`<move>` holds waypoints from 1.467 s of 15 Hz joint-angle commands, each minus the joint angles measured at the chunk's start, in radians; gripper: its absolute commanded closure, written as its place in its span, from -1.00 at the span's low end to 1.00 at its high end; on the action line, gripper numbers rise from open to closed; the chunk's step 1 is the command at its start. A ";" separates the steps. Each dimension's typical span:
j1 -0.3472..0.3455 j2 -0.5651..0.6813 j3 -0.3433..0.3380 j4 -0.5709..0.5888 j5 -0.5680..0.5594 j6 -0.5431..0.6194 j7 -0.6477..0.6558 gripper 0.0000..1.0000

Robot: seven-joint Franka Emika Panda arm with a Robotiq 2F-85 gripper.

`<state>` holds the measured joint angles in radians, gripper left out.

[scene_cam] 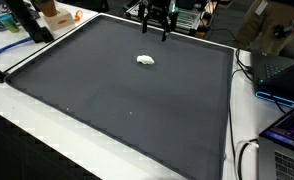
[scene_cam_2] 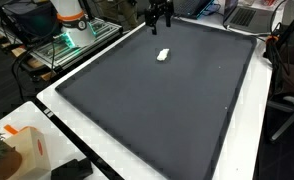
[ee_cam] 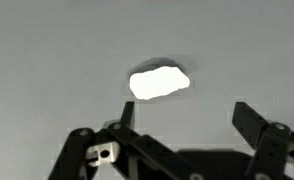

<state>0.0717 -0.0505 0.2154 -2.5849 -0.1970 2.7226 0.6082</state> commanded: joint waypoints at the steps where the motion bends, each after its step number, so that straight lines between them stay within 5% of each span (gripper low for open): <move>1: -0.030 -0.049 -0.014 -0.145 -0.189 0.157 0.065 -1.00; 6: -0.090 -0.024 -0.002 -0.161 -0.592 0.214 0.254 -1.00; 12: -0.077 -0.029 -0.012 -0.164 -0.596 0.206 0.266 -1.00; 22: -0.172 -0.047 -0.012 -0.096 -1.042 0.333 0.577 -1.00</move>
<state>-0.0654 -0.0861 0.2025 -2.6928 -1.0970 3.0152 1.0763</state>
